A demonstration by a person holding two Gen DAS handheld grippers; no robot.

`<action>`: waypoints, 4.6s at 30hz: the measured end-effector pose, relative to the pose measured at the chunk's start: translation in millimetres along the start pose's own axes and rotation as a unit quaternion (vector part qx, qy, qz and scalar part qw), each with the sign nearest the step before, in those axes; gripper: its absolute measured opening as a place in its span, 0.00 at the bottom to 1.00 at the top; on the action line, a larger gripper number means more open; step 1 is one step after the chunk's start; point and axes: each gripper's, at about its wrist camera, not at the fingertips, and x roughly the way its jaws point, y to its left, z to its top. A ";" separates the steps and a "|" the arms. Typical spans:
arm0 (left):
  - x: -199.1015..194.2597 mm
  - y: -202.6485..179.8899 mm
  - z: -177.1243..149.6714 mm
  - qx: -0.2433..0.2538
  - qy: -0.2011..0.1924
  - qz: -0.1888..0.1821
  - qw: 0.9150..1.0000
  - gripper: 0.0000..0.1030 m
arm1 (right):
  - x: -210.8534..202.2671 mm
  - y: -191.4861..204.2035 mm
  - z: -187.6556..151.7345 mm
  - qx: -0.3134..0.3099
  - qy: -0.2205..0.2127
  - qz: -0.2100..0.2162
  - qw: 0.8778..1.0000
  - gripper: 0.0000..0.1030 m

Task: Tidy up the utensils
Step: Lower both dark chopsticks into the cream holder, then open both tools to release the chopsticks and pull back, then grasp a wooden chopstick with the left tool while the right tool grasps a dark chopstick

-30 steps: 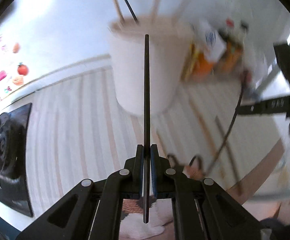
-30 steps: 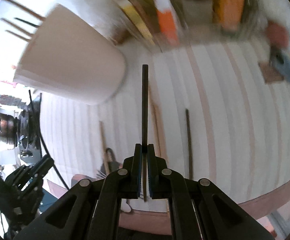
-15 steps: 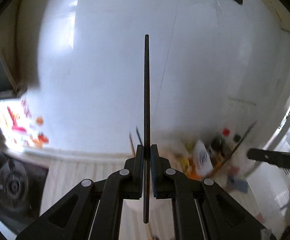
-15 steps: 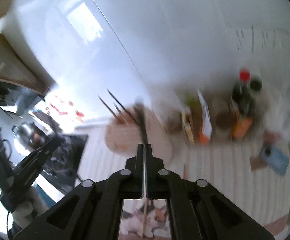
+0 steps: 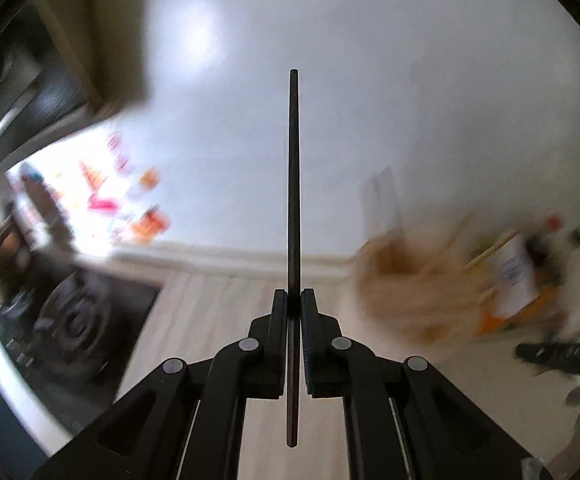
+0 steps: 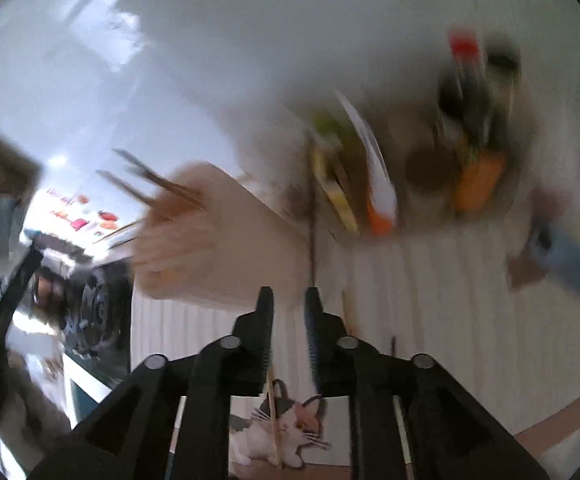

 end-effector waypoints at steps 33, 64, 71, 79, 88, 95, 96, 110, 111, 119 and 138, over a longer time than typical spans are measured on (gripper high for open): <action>-27.7 -31.1 87.7 -0.044 -0.093 -0.099 0.990 0.04 | -71.9 69.8 39.0 -0.074 -0.263 0.026 0.962 0.06; 48.9 -60.7 81.2 -0.008 -0.009 -0.152 0.988 0.09 | 13.6 135.3 73.1 -0.204 -0.196 0.058 0.957 0.07; 5.4 -42.1 68.3 -0.009 -0.031 -0.117 0.993 0.82 | -29.5 114.6 62.4 -0.168 -0.224 0.048 0.959 0.56; -15.7 -41.0 23.8 0.013 -0.011 -0.071 0.997 1.00 | -79.4 63.8 19.3 -0.105 -0.232 -0.016 0.967 0.81; 35.8 -75.1 -86.6 0.049 0.139 -0.039 0.988 1.00 | -21.5 -30.8 -53.9 -0.053 -0.099 -0.128 0.985 0.81; 102.0 -100.5 -171.9 0.043 0.307 -0.066 0.949 0.74 | 74.1 -97.0 -111.5 -0.023 0.067 -0.159 0.985 0.55; 106.6 -103.0 -178.8 0.041 0.321 -0.071 0.944 0.67 | 81.8 -98.6 -116.1 -0.024 0.076 -0.161 0.984 0.51; 102.2 -139.3 -201.3 0.122 0.295 -0.059 0.946 0.06 | 112.9 -108.6 -145.1 -0.051 0.092 -0.186 0.977 0.05; 103.0 -134.2 -200.5 0.118 0.296 -0.054 0.946 0.06 | 115.1 -107.5 -143.9 -0.057 0.090 -0.199 0.974 0.05; 108.8 -105.4 -190.6 0.069 0.303 -0.044 0.950 0.06 | 112.8 -124.7 -131.8 -0.063 0.115 -0.194 0.972 0.05; 112.4 -94.1 -192.8 0.060 0.299 -0.039 0.951 0.05 | 123.0 -93.3 -144.6 -0.073 0.092 -0.219 0.969 0.06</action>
